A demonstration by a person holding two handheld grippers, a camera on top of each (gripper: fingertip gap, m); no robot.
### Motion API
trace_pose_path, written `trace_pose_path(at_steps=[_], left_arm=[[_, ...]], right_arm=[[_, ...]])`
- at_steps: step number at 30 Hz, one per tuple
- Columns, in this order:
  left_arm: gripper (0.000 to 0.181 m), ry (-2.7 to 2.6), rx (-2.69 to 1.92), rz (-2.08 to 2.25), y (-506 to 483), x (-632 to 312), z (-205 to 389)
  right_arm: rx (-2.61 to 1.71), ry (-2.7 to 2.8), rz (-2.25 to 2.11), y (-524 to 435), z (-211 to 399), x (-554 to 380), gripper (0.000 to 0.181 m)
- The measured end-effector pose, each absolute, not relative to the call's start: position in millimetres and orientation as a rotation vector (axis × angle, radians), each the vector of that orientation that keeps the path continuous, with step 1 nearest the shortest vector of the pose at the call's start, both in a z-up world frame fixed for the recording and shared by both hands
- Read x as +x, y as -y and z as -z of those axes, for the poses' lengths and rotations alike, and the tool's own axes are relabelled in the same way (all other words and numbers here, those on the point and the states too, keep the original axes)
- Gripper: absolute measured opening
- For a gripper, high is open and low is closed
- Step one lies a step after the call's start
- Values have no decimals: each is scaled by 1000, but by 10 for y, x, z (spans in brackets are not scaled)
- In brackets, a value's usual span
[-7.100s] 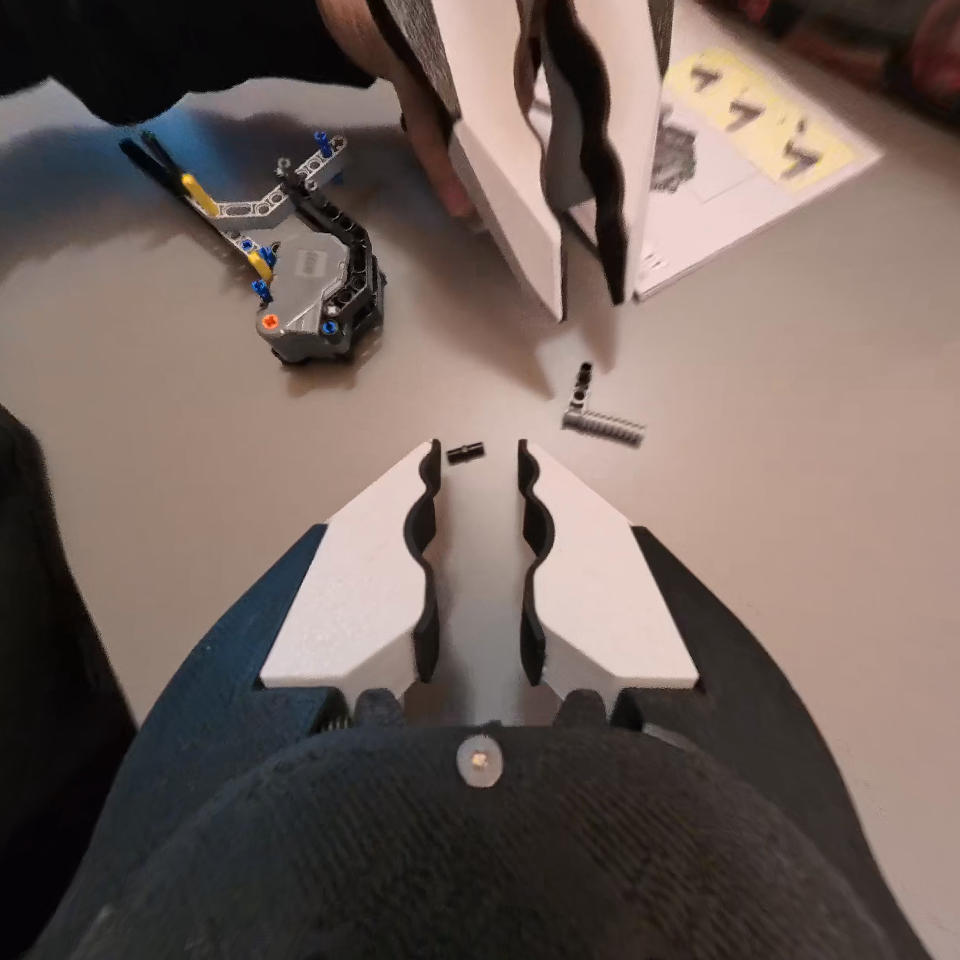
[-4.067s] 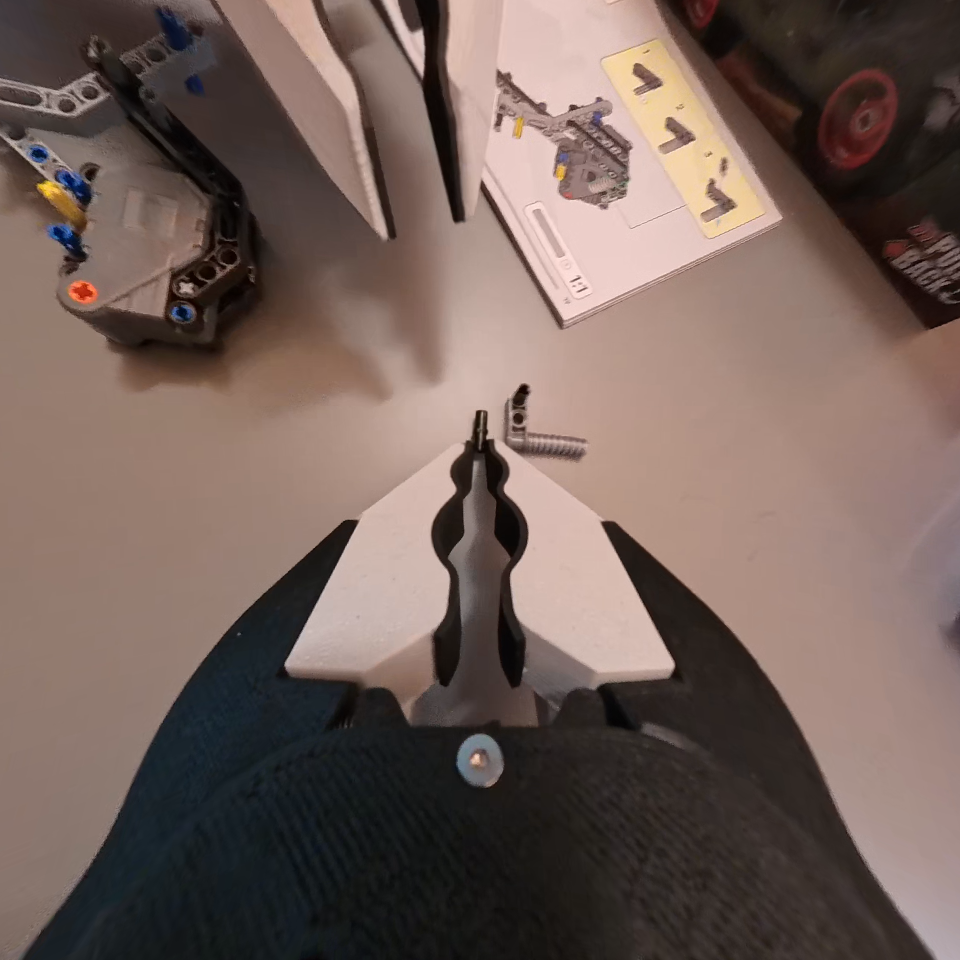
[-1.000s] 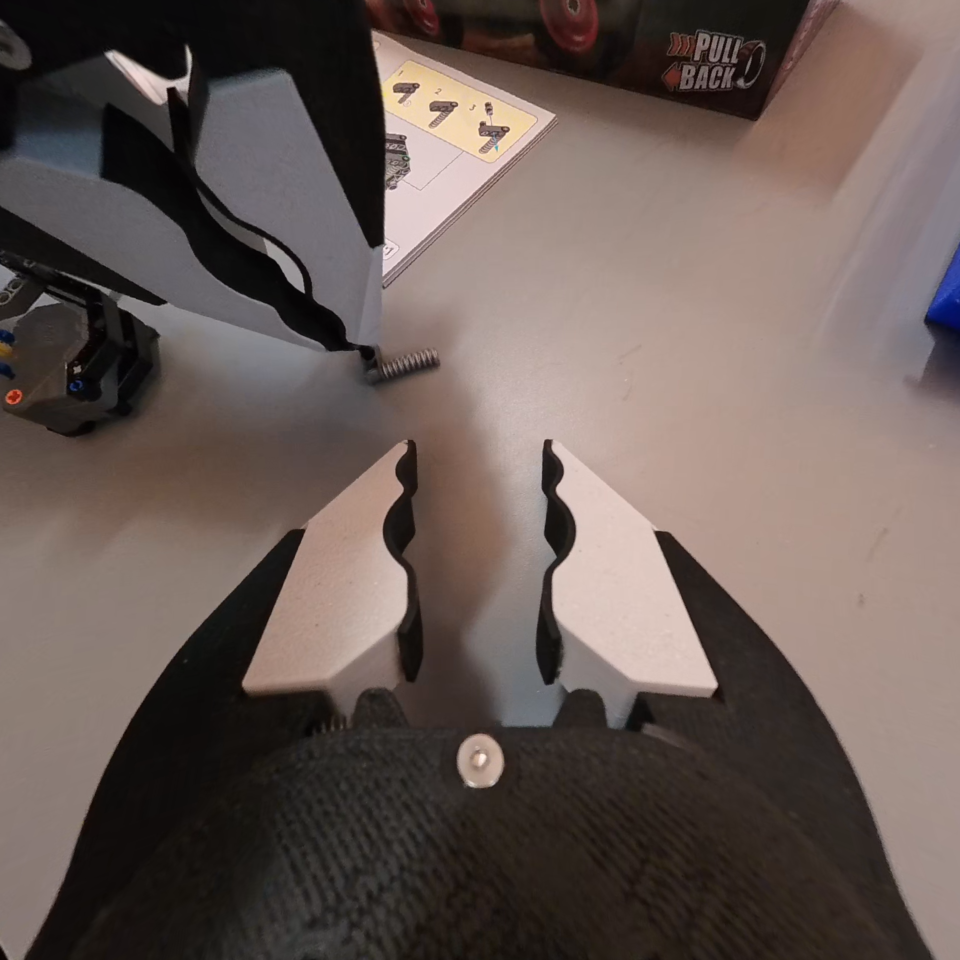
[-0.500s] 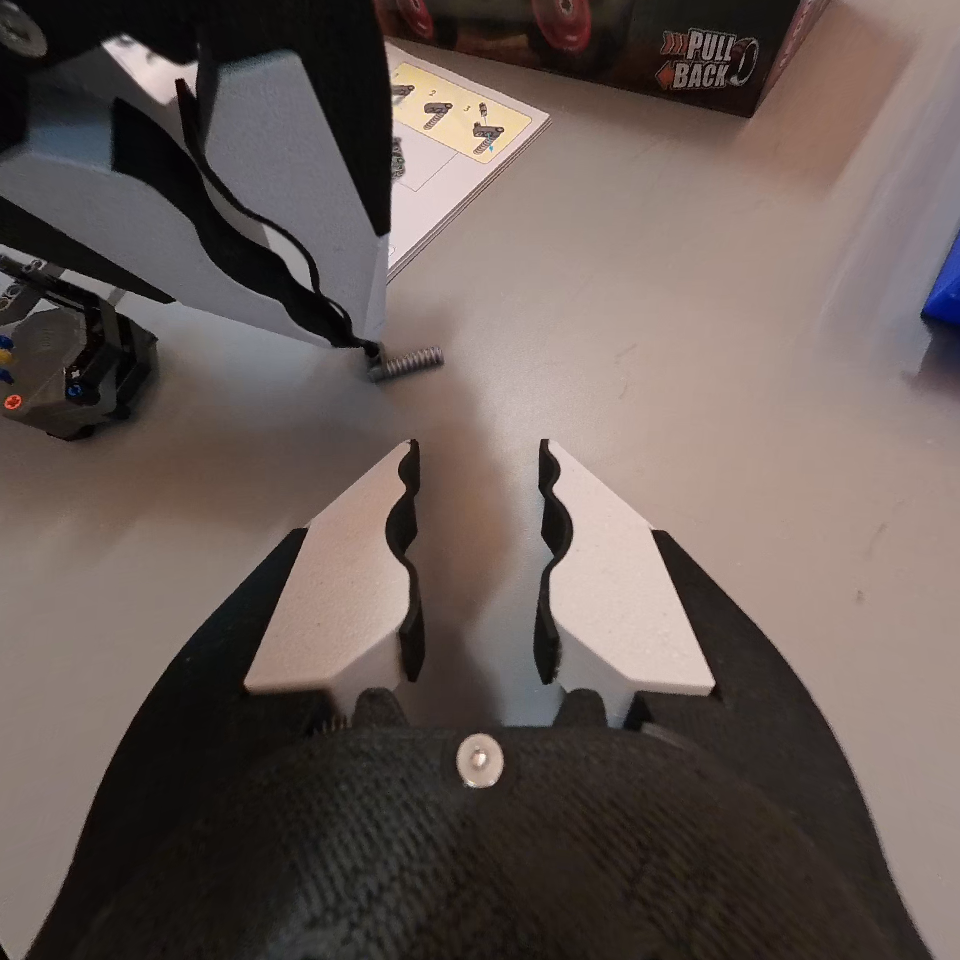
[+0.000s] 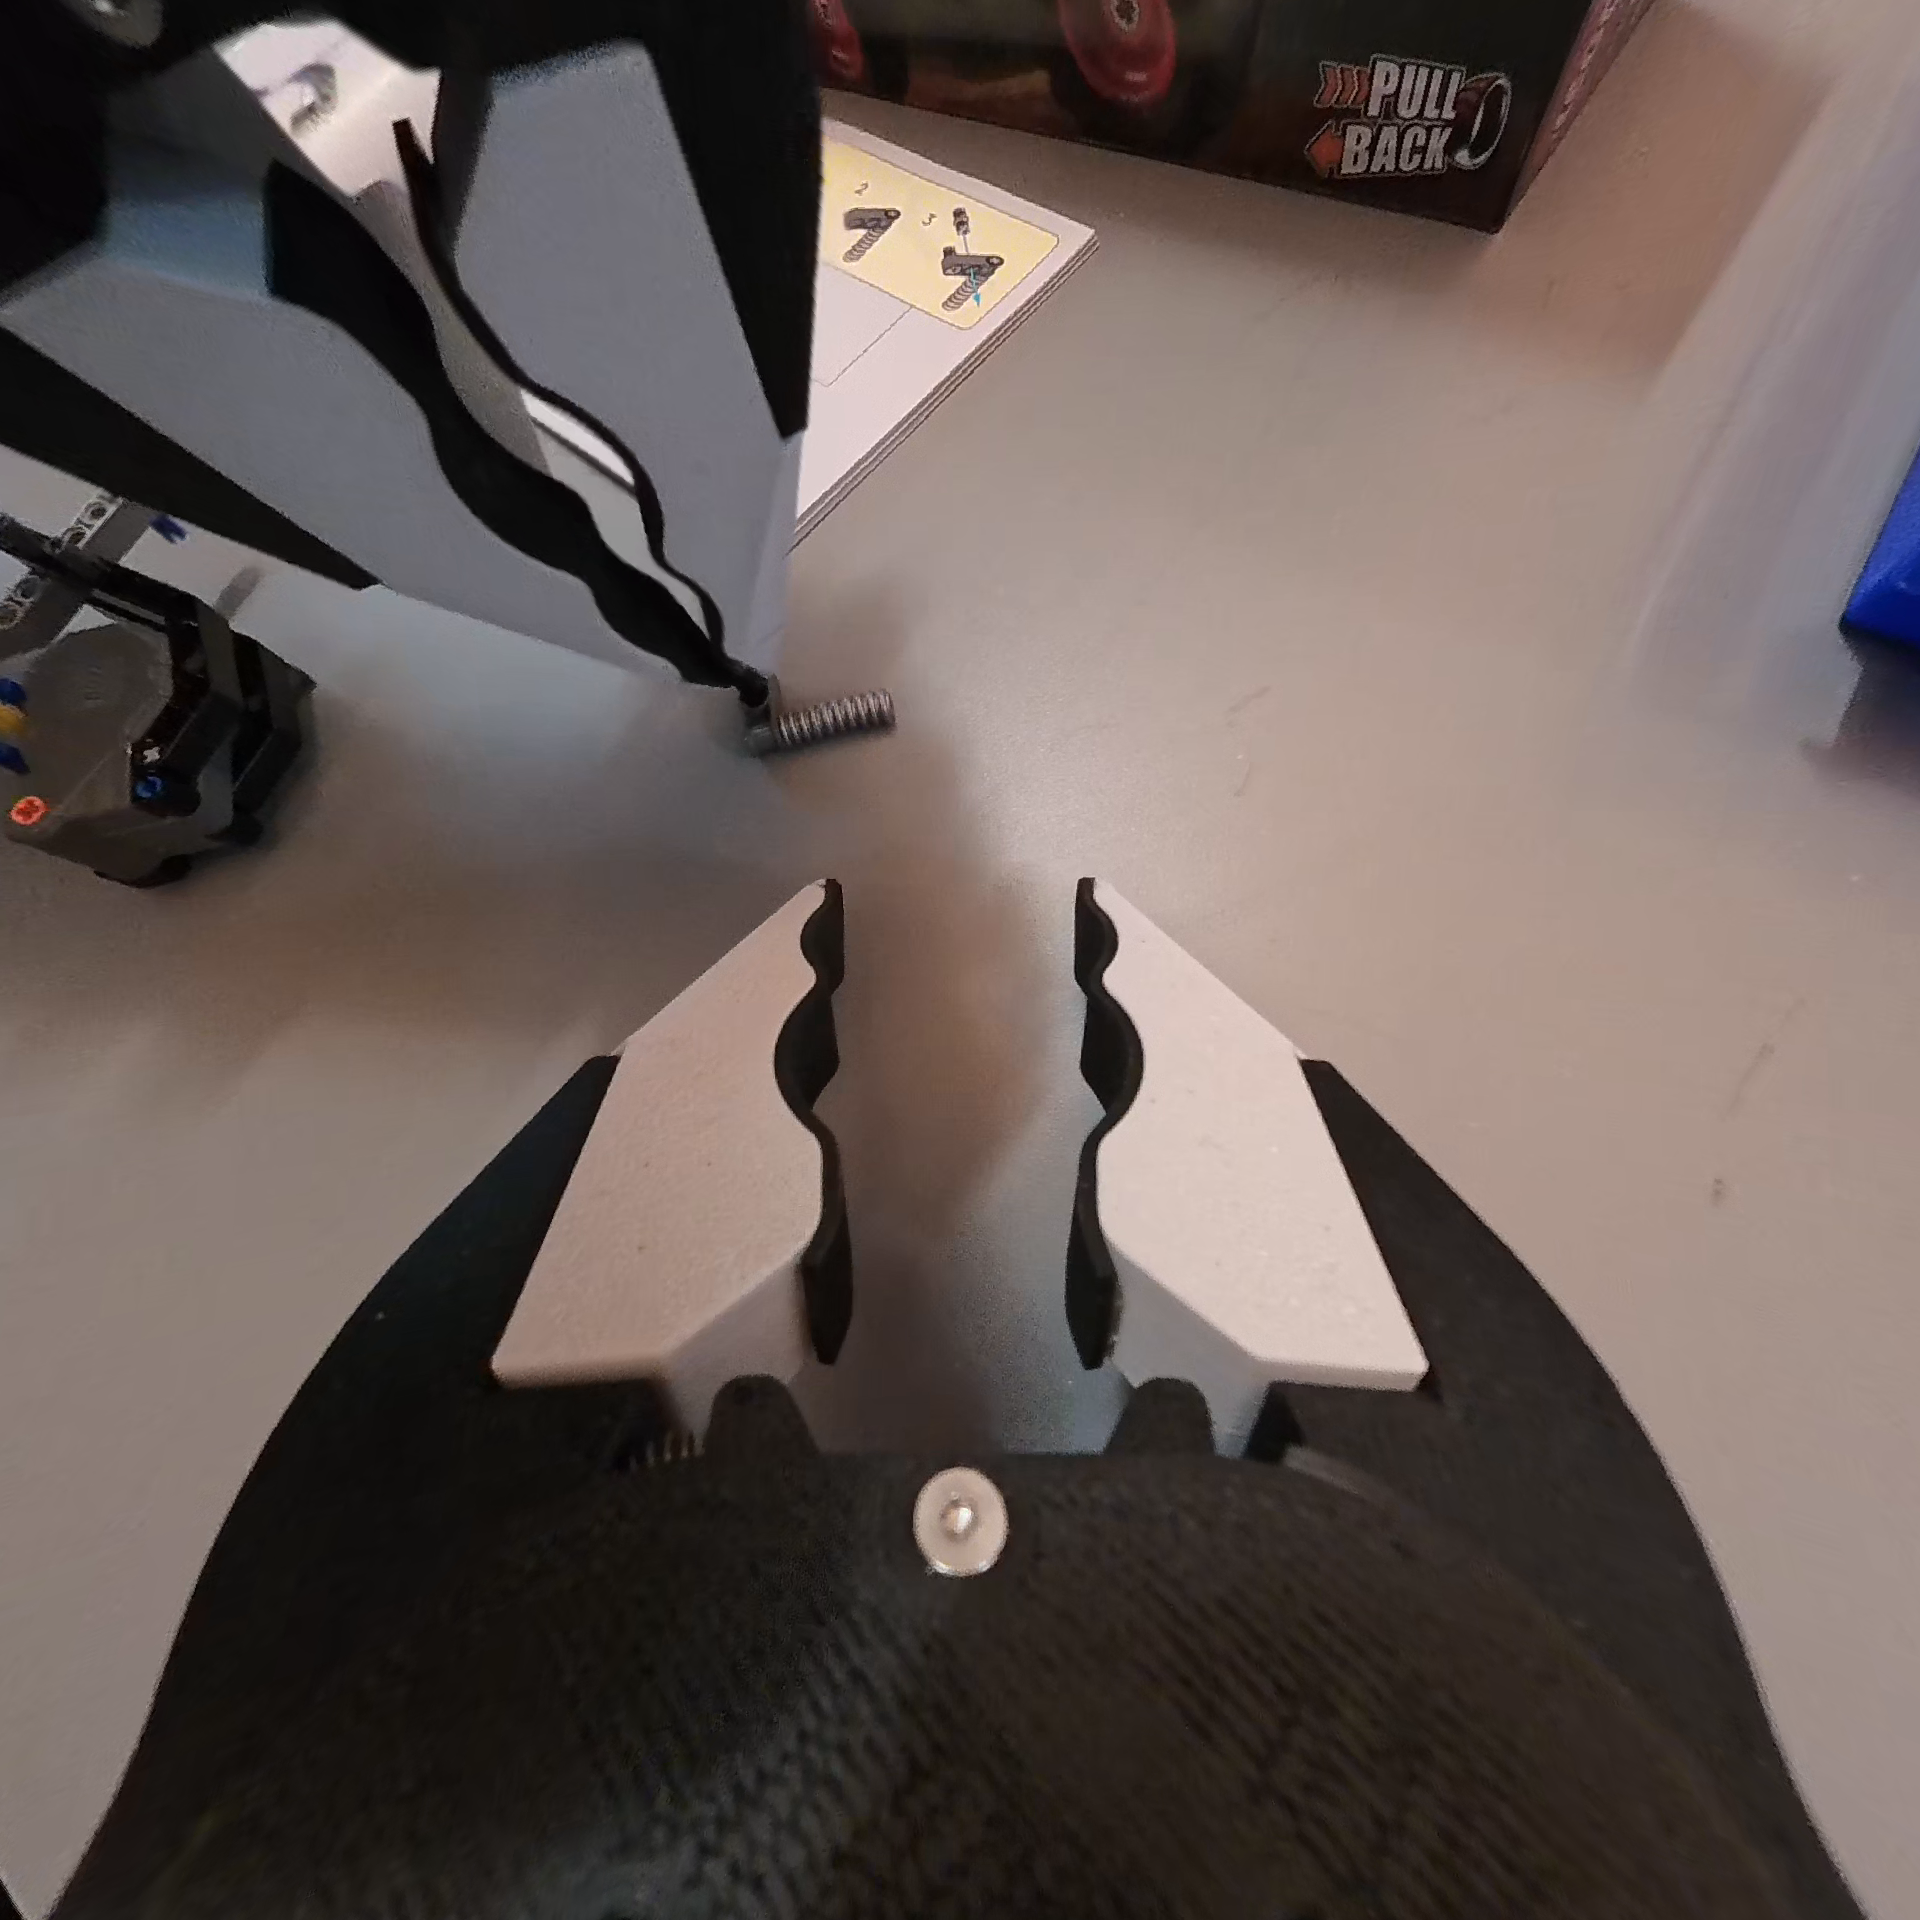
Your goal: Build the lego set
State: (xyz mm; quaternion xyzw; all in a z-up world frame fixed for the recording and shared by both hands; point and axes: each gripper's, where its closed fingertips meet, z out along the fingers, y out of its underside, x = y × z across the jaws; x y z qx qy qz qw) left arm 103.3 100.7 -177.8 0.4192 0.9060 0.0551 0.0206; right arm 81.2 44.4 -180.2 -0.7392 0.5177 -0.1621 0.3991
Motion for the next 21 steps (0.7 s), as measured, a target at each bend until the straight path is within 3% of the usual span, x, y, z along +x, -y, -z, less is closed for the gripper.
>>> trace_pose_path(at_steps=[21], left_arm=[[2, -2676, 1293, -224, -956, 1050, 1790]], right_arm=[[-1861, -1301, 379, -459, 1792, 798, 38]])
